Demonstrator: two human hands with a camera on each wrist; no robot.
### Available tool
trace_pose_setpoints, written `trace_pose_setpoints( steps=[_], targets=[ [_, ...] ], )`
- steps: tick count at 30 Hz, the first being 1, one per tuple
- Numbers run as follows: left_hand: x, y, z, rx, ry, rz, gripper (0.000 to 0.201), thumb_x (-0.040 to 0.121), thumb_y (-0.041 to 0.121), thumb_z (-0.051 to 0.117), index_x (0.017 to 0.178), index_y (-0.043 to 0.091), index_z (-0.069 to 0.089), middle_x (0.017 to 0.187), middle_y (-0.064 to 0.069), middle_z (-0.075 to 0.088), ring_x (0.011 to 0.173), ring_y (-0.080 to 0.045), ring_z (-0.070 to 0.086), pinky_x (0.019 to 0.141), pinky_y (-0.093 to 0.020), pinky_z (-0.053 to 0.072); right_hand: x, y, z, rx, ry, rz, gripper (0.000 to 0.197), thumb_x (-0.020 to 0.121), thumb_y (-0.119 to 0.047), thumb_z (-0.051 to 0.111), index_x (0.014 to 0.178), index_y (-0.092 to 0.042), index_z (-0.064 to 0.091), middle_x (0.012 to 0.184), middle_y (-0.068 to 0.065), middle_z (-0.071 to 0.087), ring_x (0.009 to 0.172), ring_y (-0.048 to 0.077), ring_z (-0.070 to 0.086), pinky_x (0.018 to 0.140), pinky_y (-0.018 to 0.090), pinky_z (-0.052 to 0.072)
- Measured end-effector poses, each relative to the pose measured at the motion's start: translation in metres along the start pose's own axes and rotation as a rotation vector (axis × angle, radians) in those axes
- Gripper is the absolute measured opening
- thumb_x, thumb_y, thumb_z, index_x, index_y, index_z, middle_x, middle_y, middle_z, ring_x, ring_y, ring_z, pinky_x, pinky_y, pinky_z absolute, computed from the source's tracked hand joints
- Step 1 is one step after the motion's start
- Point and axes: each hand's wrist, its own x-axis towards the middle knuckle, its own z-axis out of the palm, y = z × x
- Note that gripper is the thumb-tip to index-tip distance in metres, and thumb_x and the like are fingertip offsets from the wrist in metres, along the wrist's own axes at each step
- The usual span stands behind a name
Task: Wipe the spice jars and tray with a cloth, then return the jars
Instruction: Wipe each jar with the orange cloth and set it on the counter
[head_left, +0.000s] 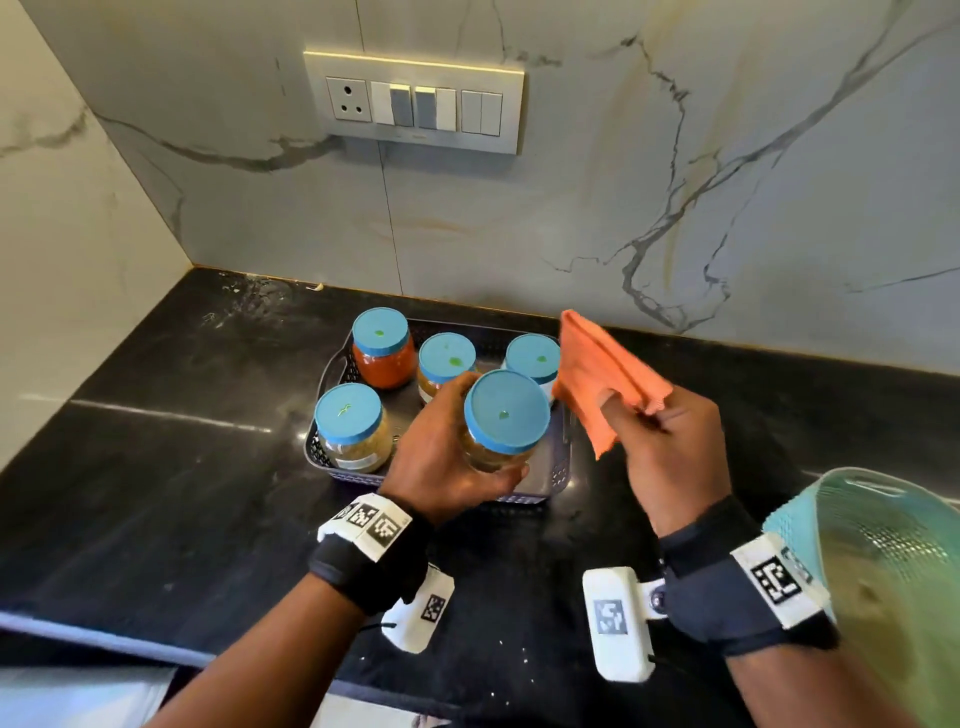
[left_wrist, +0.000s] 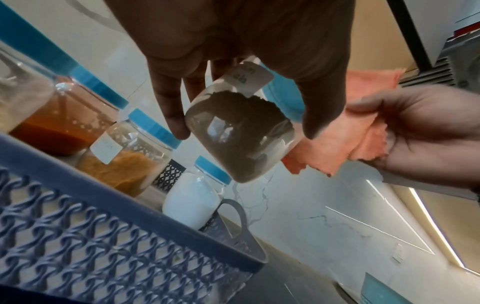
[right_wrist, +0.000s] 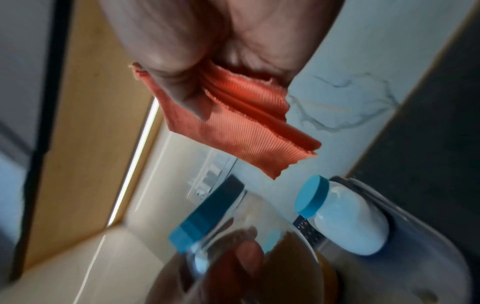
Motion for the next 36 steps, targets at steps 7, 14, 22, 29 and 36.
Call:
trace_pose_setpoints(
  steps=[7,14,22,29,36],
  targets=[
    [-0.005,0.002,-0.004,0.334,-0.091,0.214,0.099,0.066,0.082,0.058,0.146,0.027,0.04,0.145,-0.004,0.055,0.134,-0.026,0.052,0.107,-0.071,0.034,-0.024,-0.003,0.015,-0.609,-0.548,-0.529,0.058,0.083,-0.017,0.044,0.14,-0.011,0.054,0.145,0.006,0.053,0.14,0.02,0.045,0.114,0.052,0.038],
    [-0.017,0.01,0.004,0.23,-0.056,0.208,0.105,0.061,0.072,0.069,0.146,0.016,0.045,0.14,-0.002,0.059,0.131,-0.021,0.053,0.114,-0.066,0.028,-0.019,-0.009,-0.004,-0.781,-0.522,-0.619,0.057,0.08,-0.018,0.043,0.133,-0.008,0.063,0.137,0.009,0.06,0.132,0.022,0.054,0.113,0.057,0.036],
    [-0.013,0.011,-0.002,0.151,-0.032,0.247,0.101,0.064,0.076,0.068,0.142,0.015,0.044,0.137,-0.008,0.06,0.129,-0.022,0.051,0.115,-0.06,0.027,-0.03,-0.031,-0.01,-0.8,-0.629,-0.659,0.056,0.082,-0.02,0.041,0.133,-0.008,0.062,0.137,0.01,0.061,0.132,0.019,0.055,0.118,0.051,0.029],
    [-0.018,0.019,0.006,0.075,-0.061,0.216,0.099,0.062,0.059,0.08,0.144,0.019,0.042,0.139,0.0,0.058,0.128,-0.016,0.053,0.104,-0.056,0.048,-0.016,-0.026,-0.005,-0.908,-0.576,-0.537,0.058,0.083,-0.022,0.04,0.133,-0.002,0.061,0.135,0.016,0.061,0.13,0.027,0.056,0.113,0.061,0.031],
    [-0.014,0.012,-0.007,0.098,-0.038,0.247,0.107,0.061,0.068,0.078,0.145,0.016,0.038,0.138,-0.006,0.058,0.125,-0.026,0.058,0.096,-0.056,0.053,-0.039,-0.029,-0.025,-0.887,-0.593,-0.622,0.058,0.083,-0.018,0.042,0.138,-0.007,0.058,0.142,0.01,0.057,0.14,0.023,0.046,0.119,0.054,0.026]
  ],
)
